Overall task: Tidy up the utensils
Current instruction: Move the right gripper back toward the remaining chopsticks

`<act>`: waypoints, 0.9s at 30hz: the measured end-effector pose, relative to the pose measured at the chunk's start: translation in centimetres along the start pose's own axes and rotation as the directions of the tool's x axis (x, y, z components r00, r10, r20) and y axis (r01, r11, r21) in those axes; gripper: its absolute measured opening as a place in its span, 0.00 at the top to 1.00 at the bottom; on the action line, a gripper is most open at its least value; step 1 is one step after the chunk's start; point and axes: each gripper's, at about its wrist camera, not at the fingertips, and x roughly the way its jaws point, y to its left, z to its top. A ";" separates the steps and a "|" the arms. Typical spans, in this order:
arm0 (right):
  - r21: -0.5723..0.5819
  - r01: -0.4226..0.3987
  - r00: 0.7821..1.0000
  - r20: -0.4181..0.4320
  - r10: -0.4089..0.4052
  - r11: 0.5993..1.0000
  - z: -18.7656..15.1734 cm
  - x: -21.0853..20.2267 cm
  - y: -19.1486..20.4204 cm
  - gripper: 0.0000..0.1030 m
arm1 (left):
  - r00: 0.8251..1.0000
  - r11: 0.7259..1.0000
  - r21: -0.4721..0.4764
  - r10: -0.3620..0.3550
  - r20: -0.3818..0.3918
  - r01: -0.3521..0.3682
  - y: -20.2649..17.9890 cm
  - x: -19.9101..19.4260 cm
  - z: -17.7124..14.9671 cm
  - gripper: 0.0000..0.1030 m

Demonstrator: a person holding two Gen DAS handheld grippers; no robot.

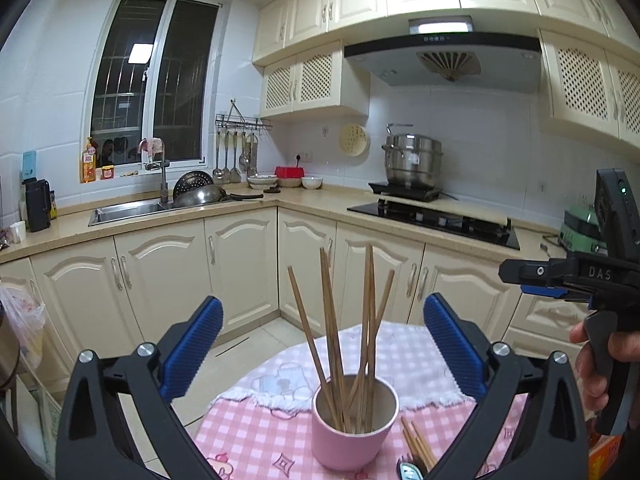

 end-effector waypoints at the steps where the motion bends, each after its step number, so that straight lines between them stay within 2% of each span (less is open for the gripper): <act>1: 0.005 0.005 1.000 -0.007 -0.005 1.000 -0.2 0.1 -0.2 0.06 | 1.000 1.000 0.002 -0.001 -0.004 0.001 -0.1 -0.1 -0.1 0.04; 11: 0.031 0.040 0.996 -0.076 -0.037 0.999 -3.0 -0.2 -2.3 0.06 | 0.997 1.000 0.004 -0.026 -0.073 0.027 -1.4 -0.7 -2.0 0.04; 17: 0.037 0.056 0.991 -0.128 -0.051 0.998 -5.0 -0.2 -3.2 0.06 | 0.989 0.999 0.017 -0.038 -0.140 0.040 -2.3 -0.6 -3.9 0.04; 23: 0.048 0.073 0.985 -0.161 -0.065 0.996 -6.5 -0.3 -4.1 0.06 | 0.971 0.998 0.010 -0.059 -0.230 0.063 -3.1 -0.1 -6.8 0.04; 27: 0.044 0.093 0.978 -0.190 -0.083 0.995 -7.7 -0.2 -4.5 0.06 | 0.949 0.998 0.010 -0.062 -0.309 0.068 -3.7 0.6 -8.9 0.04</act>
